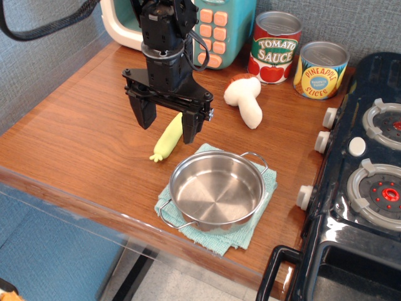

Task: Place the mushroom to the left of the pot past the spoon

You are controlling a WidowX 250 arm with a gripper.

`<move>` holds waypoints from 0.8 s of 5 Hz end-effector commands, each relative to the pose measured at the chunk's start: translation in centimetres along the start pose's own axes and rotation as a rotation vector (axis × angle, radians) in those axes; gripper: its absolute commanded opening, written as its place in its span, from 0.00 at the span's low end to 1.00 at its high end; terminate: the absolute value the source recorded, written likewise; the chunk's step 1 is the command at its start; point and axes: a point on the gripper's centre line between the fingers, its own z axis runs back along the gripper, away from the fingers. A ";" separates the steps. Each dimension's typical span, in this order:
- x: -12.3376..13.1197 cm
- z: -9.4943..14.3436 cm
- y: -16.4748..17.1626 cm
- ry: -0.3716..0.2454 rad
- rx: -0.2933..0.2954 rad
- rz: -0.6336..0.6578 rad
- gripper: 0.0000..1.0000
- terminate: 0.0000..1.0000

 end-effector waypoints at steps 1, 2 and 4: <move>0.0 0.0 0.0 0.000 0.000 0.000 1.00 0.00; 2.0 -1.0 -1.4 0.038 0.012 -0.017 1.00 0.00; 6.2 -0.3 -4.4 0.002 -0.023 0.022 1.00 0.00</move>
